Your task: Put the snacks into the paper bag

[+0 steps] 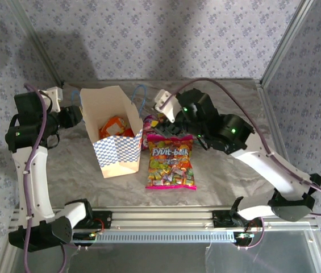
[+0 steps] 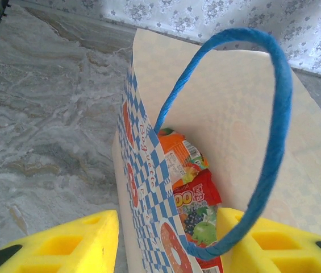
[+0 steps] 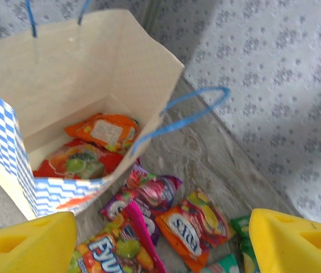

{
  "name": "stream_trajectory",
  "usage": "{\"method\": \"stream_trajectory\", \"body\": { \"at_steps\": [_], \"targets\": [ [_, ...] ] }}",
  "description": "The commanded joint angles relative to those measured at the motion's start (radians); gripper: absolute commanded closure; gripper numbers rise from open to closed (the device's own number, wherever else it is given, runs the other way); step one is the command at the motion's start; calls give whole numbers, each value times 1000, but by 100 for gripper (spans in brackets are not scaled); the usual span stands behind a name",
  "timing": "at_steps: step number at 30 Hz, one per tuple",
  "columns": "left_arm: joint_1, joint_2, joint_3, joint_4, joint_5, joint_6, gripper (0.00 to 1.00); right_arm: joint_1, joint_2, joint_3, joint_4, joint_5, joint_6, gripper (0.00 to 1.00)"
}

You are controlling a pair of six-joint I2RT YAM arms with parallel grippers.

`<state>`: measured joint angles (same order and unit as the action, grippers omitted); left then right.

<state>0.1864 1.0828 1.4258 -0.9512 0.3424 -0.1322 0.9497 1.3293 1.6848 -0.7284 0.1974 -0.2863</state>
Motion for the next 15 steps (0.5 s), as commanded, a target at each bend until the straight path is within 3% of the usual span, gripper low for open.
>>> {"method": "stream_trajectory", "body": {
  "at_steps": [1, 7, 15],
  "targets": [
    [-9, 0, 35, -18, -17, -13, 51, -37, -76, -66, 10, 28, 56, 18],
    [-27, 12, 33, -15, -37, -22, 51, -152, -155, -173, 16, -9, 124, 17],
    [-54, 33, 32, -20, -74, -34, 51, -269, -143, -246, 22, -60, 164, 16]
  ]
}}
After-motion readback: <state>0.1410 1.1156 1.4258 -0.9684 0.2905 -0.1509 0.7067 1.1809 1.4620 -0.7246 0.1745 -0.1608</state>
